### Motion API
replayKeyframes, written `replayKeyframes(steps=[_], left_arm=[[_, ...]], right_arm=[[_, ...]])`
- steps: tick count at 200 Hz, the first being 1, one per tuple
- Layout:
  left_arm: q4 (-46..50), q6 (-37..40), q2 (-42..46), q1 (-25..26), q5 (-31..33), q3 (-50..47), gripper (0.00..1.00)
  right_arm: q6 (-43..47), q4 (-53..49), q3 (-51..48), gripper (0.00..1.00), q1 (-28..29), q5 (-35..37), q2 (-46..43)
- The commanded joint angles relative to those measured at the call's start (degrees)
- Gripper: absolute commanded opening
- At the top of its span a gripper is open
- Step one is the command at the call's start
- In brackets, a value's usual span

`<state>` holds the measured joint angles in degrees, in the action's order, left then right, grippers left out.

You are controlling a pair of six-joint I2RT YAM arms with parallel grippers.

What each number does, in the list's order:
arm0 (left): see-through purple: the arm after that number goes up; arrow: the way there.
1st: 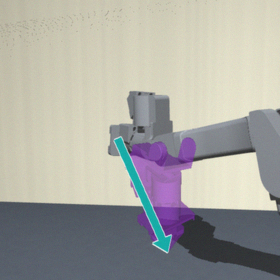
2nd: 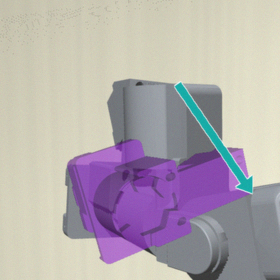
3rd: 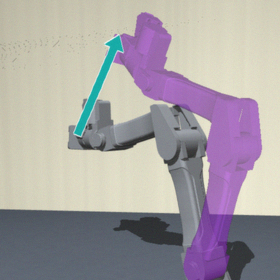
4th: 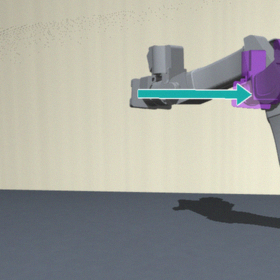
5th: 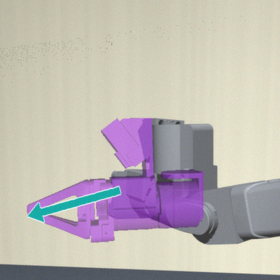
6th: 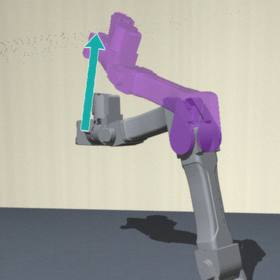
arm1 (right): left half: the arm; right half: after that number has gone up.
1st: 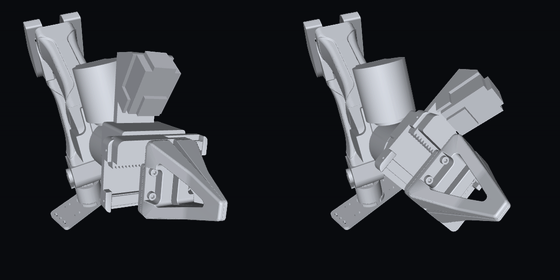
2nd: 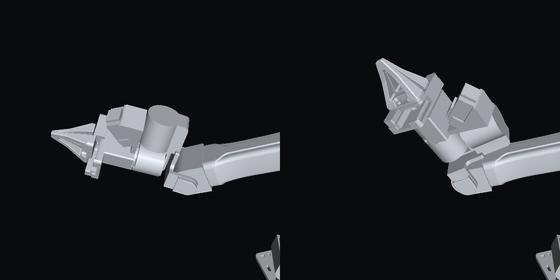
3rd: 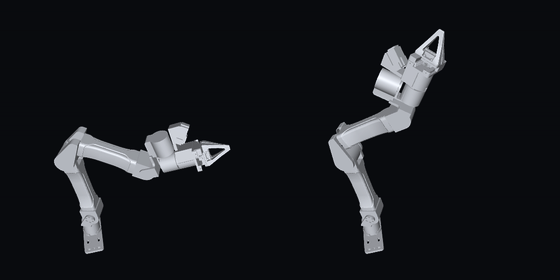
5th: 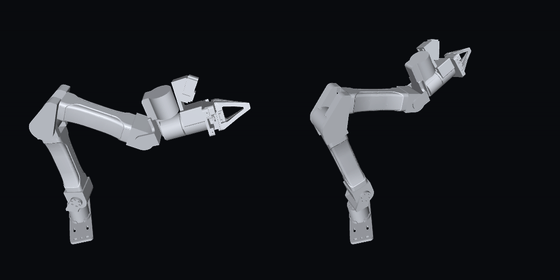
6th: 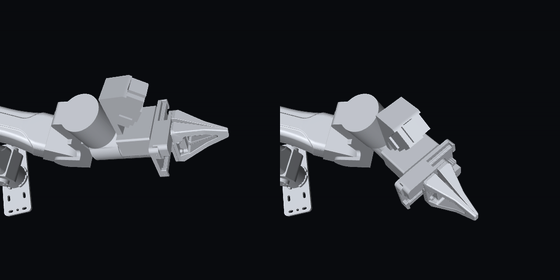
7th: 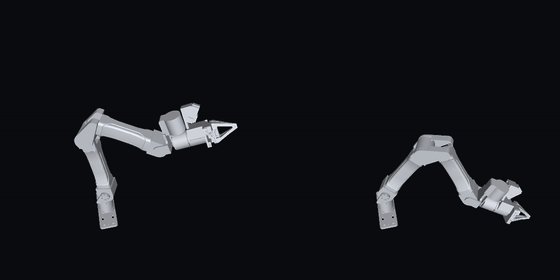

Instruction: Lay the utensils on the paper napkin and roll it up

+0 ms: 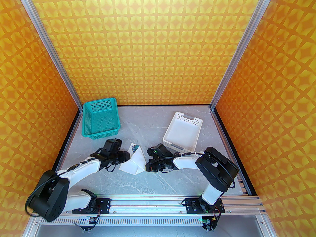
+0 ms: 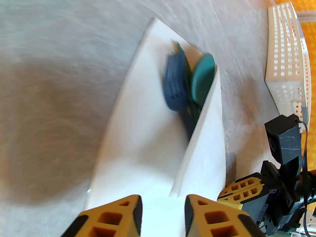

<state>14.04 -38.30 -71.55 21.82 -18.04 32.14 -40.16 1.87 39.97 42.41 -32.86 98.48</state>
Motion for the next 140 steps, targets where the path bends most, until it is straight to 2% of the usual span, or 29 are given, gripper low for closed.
replayKeyframes(steps=[1, 44, 140], left_arm=[[7.72, 2.07, 3.90, -2.48, 1.40, -1.76, 0.42], [11.14, 2.09, 5.96, -3.47, 0.85, -4.51, 0.50], [4.71, 1.15, -1.06, -2.80, -6.87, -5.90, 0.51]], right_arm=[[1.14, -8.76, -1.39, 0.00, 0.21, 7.00, 3.17], [1.45, -9.33, -0.68, 0.00, 0.30, 7.20, 3.32], [1.58, -10.26, -0.33, 0.00, 0.48, 7.70, 3.16]])
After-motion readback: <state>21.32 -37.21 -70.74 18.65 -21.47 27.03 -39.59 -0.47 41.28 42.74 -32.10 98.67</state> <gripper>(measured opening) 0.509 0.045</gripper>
